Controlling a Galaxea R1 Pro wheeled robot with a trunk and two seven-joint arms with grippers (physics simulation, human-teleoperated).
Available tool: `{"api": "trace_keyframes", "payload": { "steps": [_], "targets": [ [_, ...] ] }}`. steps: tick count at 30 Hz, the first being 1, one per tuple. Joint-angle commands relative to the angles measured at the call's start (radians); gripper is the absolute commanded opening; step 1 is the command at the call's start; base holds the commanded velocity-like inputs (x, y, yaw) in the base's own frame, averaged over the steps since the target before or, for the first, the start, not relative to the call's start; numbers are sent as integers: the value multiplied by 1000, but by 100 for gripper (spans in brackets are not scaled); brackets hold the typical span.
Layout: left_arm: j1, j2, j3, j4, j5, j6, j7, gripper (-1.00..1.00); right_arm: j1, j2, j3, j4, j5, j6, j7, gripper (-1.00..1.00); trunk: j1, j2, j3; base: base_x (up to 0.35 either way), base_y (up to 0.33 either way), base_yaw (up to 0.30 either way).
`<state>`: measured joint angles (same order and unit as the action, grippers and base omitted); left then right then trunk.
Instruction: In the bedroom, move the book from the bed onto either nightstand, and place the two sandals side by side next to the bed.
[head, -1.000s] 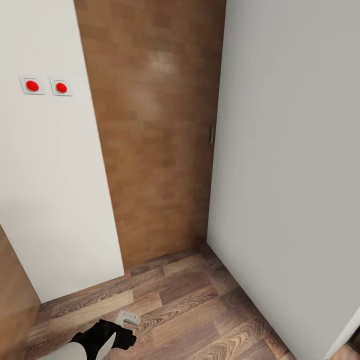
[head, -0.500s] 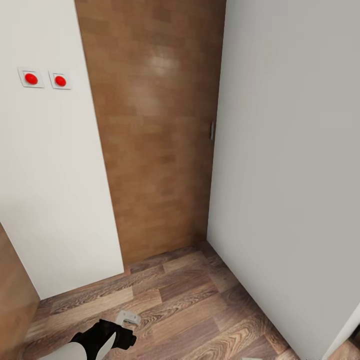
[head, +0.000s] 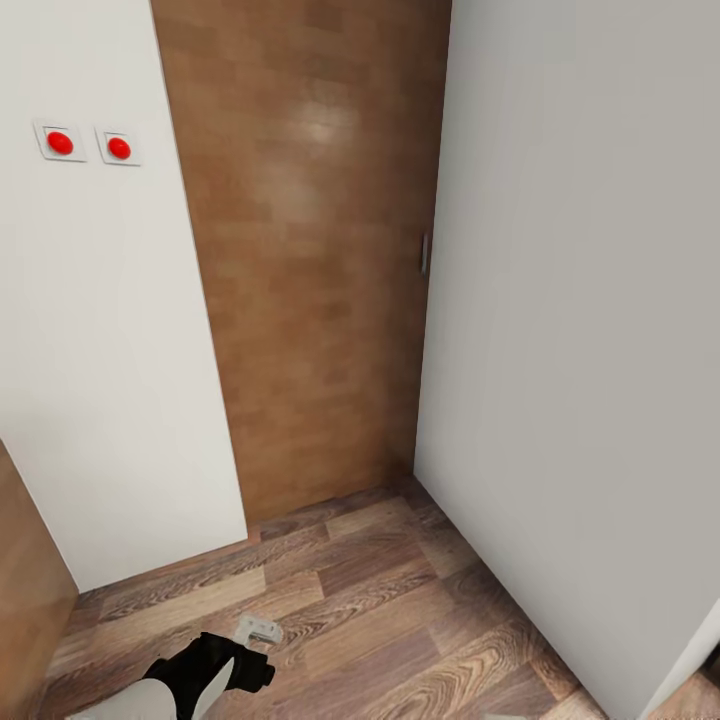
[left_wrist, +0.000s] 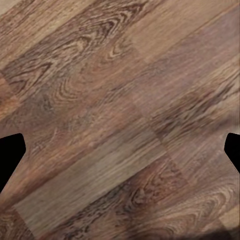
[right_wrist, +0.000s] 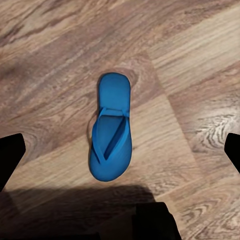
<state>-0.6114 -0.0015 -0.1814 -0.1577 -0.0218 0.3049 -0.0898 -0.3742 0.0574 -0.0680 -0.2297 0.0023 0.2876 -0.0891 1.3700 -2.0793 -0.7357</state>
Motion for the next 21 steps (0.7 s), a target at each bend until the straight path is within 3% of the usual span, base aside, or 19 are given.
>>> {"api": "trace_keyframes", "payload": {
  "steps": [1, 6, 7, 10, 13, 16, 21],
  "targets": [
    [-5, -1, -4, -11, -3, 19, -3, 100, 0, 1, -7, -2, 0, 5, -3, 100, 4, -8, -4, 0, 0, 0],
    [-40, -3, 0, -109, -1, 167, -6, 100, 0, 1, -7, -2, -1, 5, -3, 100, 23, -43, -20, 0, 0, 0],
    [-40, -3, 0, -109, -1, 167, -6, 100, 0, 1, -7, -2, -1, 5, -3, 100, 27, -50, -23, 0, 0, 0],
    [-55, -4, 1, -248, 0, 306, -24, 100, 0, 1, -6, -1, -1, 3, -3, 100, 38, -71, -32, 0, 0, 0],
    [-60, -6, 2, -347, -1, 381, -45, 100, 0, 1, -6, -1, -1, 3, -3, 100, 50, -92, -42, 0, 0, 0],
    [-63, -6, 2, -419, -1, 431, -59, 100, 0, 2, -6, -1, -1, 3, -3, 100, 61, -113, -51, 0, 0, 0],
    [-64, -7, 1, -462, -1, 456, -66, 100, 0, 7, -6, 0, 1, 1, -3, 100, 80, -148, -67, 0, 0, 0]
  ]
}}
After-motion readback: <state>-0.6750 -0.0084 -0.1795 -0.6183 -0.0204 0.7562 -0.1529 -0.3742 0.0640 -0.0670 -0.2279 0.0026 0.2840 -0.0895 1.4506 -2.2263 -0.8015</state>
